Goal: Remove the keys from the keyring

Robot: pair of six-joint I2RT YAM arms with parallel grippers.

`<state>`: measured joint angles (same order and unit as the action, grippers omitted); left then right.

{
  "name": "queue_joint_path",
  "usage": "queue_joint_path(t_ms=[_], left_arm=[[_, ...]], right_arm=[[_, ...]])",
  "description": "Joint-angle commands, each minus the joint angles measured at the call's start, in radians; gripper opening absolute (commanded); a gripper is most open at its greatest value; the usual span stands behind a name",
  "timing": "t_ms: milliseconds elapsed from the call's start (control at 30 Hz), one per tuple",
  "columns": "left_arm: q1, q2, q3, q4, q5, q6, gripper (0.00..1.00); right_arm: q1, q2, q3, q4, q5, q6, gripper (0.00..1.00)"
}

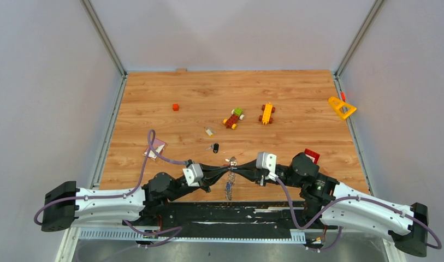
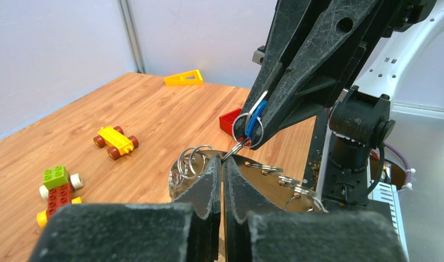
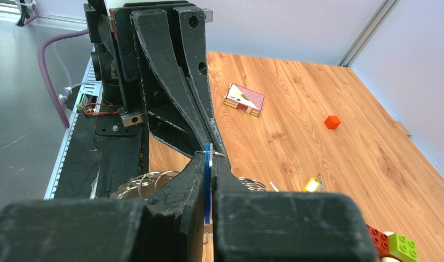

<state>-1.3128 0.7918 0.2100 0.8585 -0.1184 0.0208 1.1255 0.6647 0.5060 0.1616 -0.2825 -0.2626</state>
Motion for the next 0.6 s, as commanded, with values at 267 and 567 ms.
queue_joint_path(t_ms=[267, 567], left_arm=[[-0.014, -0.017, 0.031, -0.029, 0.093, 0.006, 0.00], [-0.014, -0.147, 0.116, -0.345, 0.033, 0.086, 0.00]], right_arm=[[0.008, 0.018, 0.066, 0.012, 0.085, -0.027, 0.00], [0.007, 0.017, 0.078, -0.085, 0.201, -0.059, 0.00]])
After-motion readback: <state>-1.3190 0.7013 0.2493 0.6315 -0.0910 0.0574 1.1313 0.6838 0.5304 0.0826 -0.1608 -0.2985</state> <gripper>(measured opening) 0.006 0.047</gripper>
